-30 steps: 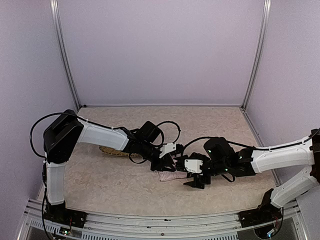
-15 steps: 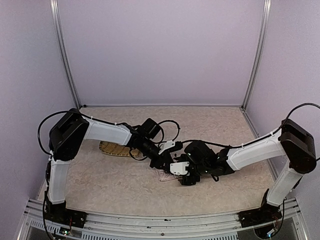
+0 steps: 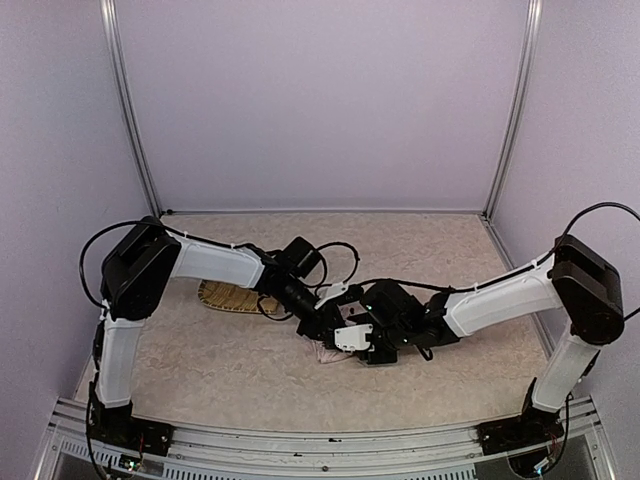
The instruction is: Put away the umbrella
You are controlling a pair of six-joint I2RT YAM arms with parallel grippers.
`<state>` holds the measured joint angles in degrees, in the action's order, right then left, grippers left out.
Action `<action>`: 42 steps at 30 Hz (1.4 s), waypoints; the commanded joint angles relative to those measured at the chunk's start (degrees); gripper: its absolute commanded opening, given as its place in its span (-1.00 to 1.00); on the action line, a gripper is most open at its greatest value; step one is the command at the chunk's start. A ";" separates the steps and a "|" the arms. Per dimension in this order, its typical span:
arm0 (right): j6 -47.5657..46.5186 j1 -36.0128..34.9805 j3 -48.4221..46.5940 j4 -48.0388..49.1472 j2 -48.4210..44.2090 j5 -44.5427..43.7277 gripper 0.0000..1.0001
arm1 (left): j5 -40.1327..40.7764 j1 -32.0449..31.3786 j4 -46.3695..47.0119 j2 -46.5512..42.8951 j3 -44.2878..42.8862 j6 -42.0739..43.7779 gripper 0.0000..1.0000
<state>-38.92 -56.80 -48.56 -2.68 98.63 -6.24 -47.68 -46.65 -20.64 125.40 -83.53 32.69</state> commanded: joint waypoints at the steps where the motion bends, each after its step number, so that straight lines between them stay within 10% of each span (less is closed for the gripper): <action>1: 4.75 1.18 -1.05 -11.08 4.10 7.17 -0.44 | 4.59 -0.62 -5.48 -0.15 7.16 -1.31 -0.12; 5: 7.69 1.33 -1.70 -15.29 4.82 11.26 -0.55 | 4.21 1.19 15.56 -9.04 14.58 -9.57 0.51; 15: 13.71 3.18 -7.34 -31.52 9.19 26.77 -0.59 | 10.93 5.44 64.52 -34.11 48.50 -20.23 0.49; 27: 15.77 11.38 -17.05 -48.65 20.62 50.05 -0.50 | 39.95 -12.76 44.36 -37.16 49.34 10.96 0.47; 42: 16.27 15.92 -24.88 -45.93 29.45 48.02 -0.49 | 25.00 -12.50 26.09 -20.49 33.40 7.21 0.52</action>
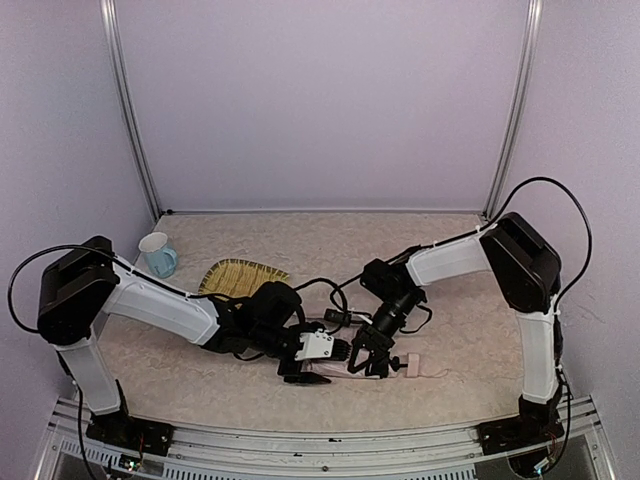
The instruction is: Put away the umbrella
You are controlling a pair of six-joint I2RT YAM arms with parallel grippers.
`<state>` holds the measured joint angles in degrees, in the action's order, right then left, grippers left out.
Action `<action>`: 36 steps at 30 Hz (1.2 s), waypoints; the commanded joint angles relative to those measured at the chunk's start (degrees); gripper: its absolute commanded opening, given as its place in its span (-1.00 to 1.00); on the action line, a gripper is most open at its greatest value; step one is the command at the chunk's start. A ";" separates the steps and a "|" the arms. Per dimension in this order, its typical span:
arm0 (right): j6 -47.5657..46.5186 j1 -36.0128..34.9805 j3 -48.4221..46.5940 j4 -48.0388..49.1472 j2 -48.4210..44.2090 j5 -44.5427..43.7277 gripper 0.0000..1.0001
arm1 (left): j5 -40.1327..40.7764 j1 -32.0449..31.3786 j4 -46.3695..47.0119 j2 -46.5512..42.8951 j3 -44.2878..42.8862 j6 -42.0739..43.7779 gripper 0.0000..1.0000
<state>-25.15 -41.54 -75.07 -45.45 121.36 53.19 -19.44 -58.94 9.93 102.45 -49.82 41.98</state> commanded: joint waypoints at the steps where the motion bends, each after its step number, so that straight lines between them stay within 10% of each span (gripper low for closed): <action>1: 2.20 0.67 1.35 -3.20 6.85 -11.11 -0.49 | -0.49 -0.29 -4.71 3.89 -1.20 -2.87 0.51; 6: 1.20 0.66 2.01 -1.36 5.31 -9.60 -0.38 | 6.81 0.52 -13.23 13.01 -9.95 -6.00 0.31; 16: 7.91 3.47 6.32 13.02 -7.54 -19.16 0.29 | -1.40 1.60 -19.59 13.71 -11.07 -10.09 -0.96; 25: 8.85 3.06 20.00 29.65 -32.06 -32.78 0.99 | -7.96 3.53 -28.36 18.25 -15.14 -13.47 -1.00; 36: -1.02 -15.86 40.01 44.16 -50.72 -54.66 1.00 | -21.65 7.76 -41.13 25.80 -23.49 -15.46 -1.00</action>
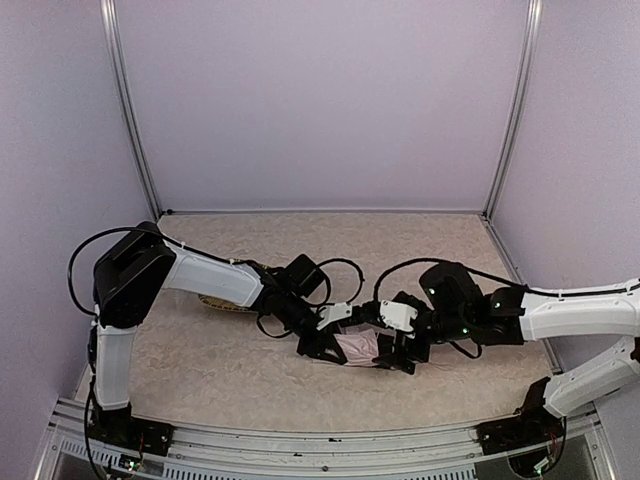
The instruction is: Put away the umbrella
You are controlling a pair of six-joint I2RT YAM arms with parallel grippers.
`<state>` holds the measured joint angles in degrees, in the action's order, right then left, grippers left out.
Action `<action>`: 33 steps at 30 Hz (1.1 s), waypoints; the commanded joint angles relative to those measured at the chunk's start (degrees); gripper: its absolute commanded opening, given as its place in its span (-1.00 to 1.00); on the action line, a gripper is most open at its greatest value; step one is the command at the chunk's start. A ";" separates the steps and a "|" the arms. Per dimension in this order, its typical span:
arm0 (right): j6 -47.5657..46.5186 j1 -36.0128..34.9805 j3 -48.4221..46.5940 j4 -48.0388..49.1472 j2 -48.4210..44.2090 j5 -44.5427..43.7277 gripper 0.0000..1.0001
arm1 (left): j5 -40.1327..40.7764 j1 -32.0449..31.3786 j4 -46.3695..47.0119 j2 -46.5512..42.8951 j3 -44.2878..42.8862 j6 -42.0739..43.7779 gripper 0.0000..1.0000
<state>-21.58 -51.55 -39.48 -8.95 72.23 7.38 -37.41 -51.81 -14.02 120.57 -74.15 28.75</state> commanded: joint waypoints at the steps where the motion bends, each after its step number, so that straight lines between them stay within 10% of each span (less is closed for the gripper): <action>1: -4.95 -7.17 4.52 8.80 -0.83 -10.37 1.00 | -4.32 0.78 -18.34 8.51 0.08 -2.23 -1.00; 13: -8.74 -9.53 -2.98 4.01 18.71 -15.66 0.91 | -8.39 2.41 -23.12 12.64 -3.31 -2.91 -1.00; 20: -7.96 -9.54 -4.08 1.23 20.75 -12.72 -0.02 | -9.74 2.58 -24.92 14.38 -4.93 -1.96 -0.96; 27: -6.89 -9.23 -3.34 -1.51 20.58 -7.34 -0.56 | -4.22 3.19 -2.88 -0.08 5.31 -6.83 0.48; 33: -5.03 -7.86 -3.44 -5.43 22.47 -1.60 -0.68 | 5.86 3.13 32.01 -19.47 25.61 -8.47 0.83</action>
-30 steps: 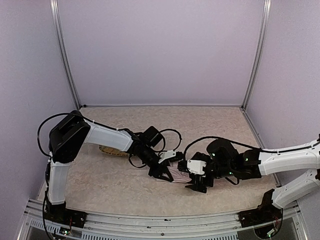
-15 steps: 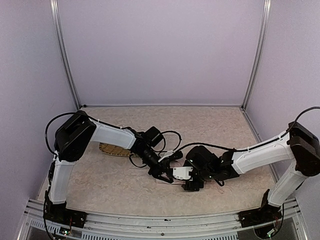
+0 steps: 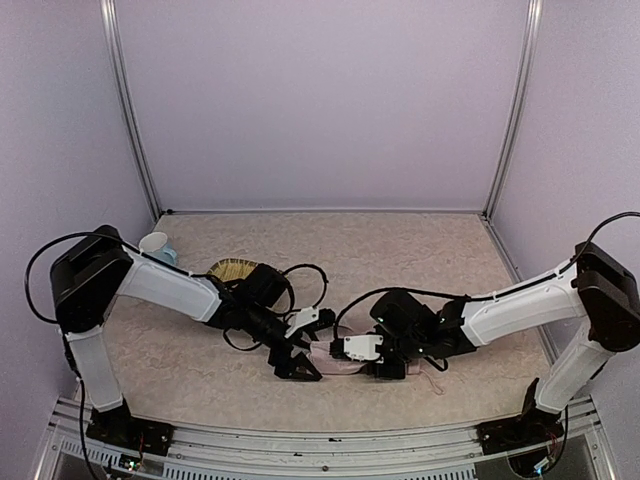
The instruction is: Put away the umbrella
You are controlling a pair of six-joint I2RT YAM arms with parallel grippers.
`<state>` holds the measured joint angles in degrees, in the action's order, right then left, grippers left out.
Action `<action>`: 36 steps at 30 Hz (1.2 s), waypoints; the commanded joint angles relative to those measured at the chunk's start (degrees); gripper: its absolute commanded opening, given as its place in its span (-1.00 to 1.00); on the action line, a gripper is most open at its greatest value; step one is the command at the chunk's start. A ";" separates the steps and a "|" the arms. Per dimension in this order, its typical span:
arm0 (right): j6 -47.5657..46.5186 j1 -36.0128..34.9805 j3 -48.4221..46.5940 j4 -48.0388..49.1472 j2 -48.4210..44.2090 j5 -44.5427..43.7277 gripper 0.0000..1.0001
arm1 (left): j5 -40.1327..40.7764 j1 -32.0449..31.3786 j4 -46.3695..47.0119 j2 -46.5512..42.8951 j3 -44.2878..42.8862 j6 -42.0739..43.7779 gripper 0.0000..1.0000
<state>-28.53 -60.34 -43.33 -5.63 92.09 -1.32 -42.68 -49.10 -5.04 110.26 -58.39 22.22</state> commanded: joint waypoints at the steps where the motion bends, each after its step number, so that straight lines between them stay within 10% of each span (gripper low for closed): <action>1: 2.51 1.55 -0.20 -10.20 3.10 9.47 -0.68 | 12.65 0.30 27.78 -12.09 13.43 -1.54 0.85; 7: 5.81 8.79 -5.01 -20.94 8.08 27.21 -0.67 | 29.91 -6.28 43.52 -22.73 27.41 9.98 0.91; 26: 5.86 17.01 -19.02 -32.20 24.90 38.57 -0.59 | 30.58 -10.69 11.47 -3.51 7.43 14.42 0.68; 32: 5.74 17.01 -19.07 -30.45 23.77 38.05 -0.35 | 33.64 -10.14 7.88 1.07 4.28 13.49 0.46; 36: 7.92 17.18 -17.61 -26.84 19.69 34.87 0.15 | 33.01 -9.72 5.42 2.26 3.77 13.55 -0.27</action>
<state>-23.46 -43.11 -64.77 -31.38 111.98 43.90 -11.46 -59.40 7.42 108.95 -54.63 36.16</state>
